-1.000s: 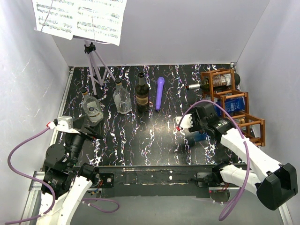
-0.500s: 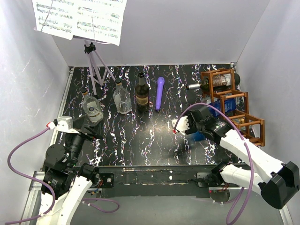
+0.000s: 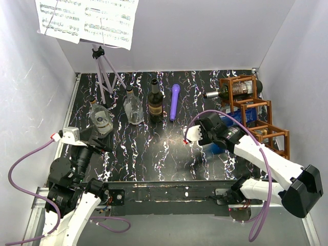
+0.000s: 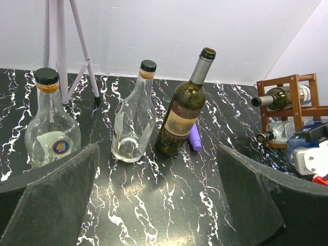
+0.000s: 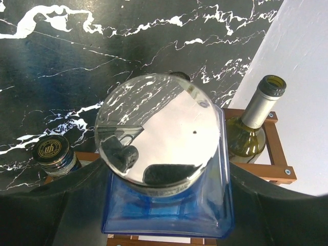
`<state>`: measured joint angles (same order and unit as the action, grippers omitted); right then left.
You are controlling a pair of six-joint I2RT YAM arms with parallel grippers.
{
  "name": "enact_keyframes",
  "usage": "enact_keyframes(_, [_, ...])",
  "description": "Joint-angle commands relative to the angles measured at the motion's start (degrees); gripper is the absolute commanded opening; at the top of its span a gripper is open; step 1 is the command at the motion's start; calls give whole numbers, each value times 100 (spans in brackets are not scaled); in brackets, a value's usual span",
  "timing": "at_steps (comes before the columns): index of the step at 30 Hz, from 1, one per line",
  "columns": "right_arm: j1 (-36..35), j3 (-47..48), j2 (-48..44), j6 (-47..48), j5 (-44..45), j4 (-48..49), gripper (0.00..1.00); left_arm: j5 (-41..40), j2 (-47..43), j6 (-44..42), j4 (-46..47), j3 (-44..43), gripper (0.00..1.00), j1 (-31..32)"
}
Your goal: Take the wine bottle off the wine rack
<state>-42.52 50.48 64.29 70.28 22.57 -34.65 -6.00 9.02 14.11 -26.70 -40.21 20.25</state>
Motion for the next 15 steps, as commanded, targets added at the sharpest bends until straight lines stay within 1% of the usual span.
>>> enact_keyframes(1, [-151,331,-22,-383,90,-217,1,-6,-40,-31,51,-22,98,-12])
enact_keyframes(15, [-757,840,523,-744,441,-402,1,-6,-67,-22,51,-22,98,-12])
